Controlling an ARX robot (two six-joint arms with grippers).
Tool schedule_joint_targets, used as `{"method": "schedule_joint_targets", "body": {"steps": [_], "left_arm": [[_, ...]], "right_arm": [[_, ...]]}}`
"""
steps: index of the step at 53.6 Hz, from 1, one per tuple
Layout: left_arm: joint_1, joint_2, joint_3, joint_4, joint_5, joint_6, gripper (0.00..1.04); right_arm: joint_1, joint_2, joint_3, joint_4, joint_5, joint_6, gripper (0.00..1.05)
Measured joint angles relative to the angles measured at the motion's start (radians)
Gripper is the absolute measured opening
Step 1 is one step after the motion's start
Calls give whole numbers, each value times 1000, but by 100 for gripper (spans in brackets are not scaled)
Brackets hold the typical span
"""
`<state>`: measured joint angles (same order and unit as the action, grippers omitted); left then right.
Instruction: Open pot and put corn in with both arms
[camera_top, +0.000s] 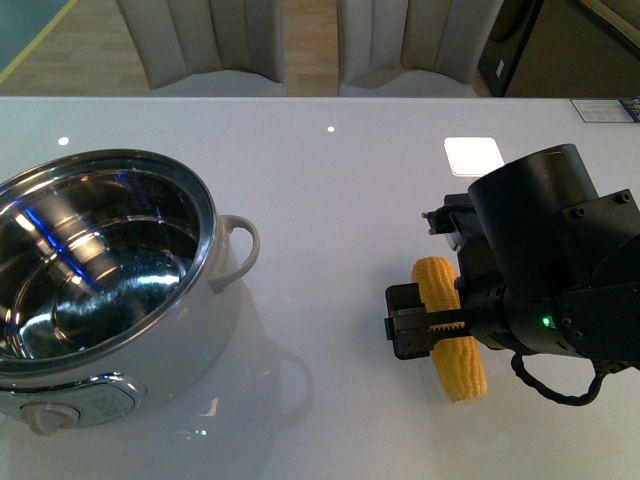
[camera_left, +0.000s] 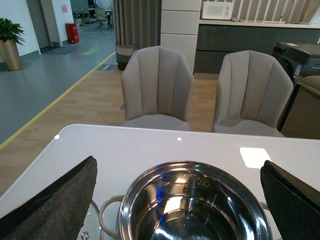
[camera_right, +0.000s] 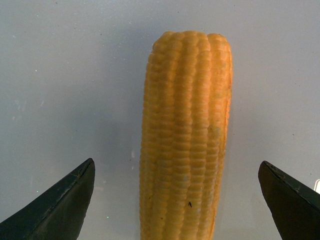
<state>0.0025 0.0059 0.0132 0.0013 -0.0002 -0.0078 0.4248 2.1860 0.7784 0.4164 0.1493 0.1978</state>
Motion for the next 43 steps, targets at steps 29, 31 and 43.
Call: {"method": "schedule_joint_targets", "body": {"steps": [29,31,43], "left_arm": [[0,0,0,0,0,0,98],[0,0,0,0,0,0,98],[0,0,0,0,0,0,98]], "right_arm": [[-8,67,32,-27,-31,-5,34],[-8,55,24,-25,-38,-2,31],[2,-98,-8,-54,-117,38,22]]}}
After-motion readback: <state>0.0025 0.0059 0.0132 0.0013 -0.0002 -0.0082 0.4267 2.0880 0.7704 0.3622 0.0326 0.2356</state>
